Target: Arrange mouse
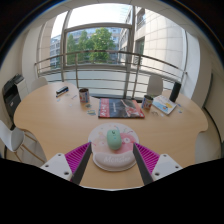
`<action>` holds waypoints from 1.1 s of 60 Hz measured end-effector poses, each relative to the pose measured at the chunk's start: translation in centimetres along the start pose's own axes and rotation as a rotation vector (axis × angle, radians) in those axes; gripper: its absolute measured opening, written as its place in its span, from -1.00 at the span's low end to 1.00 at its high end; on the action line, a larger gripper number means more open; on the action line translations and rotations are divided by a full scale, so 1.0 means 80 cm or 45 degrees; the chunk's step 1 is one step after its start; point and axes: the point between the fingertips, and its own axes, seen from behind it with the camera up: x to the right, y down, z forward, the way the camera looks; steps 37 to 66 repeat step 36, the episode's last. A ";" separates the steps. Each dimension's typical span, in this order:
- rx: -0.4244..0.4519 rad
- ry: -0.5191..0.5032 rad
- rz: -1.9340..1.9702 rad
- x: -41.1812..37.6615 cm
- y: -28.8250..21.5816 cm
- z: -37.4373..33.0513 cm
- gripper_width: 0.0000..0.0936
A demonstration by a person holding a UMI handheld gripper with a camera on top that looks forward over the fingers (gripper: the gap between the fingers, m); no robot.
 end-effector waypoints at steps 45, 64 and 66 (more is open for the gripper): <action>0.032 0.019 0.010 -0.016 0.074 -0.186 0.81; 0.032 0.019 0.010 -0.016 0.074 -0.186 0.81; 0.032 0.019 0.010 -0.016 0.074 -0.186 0.81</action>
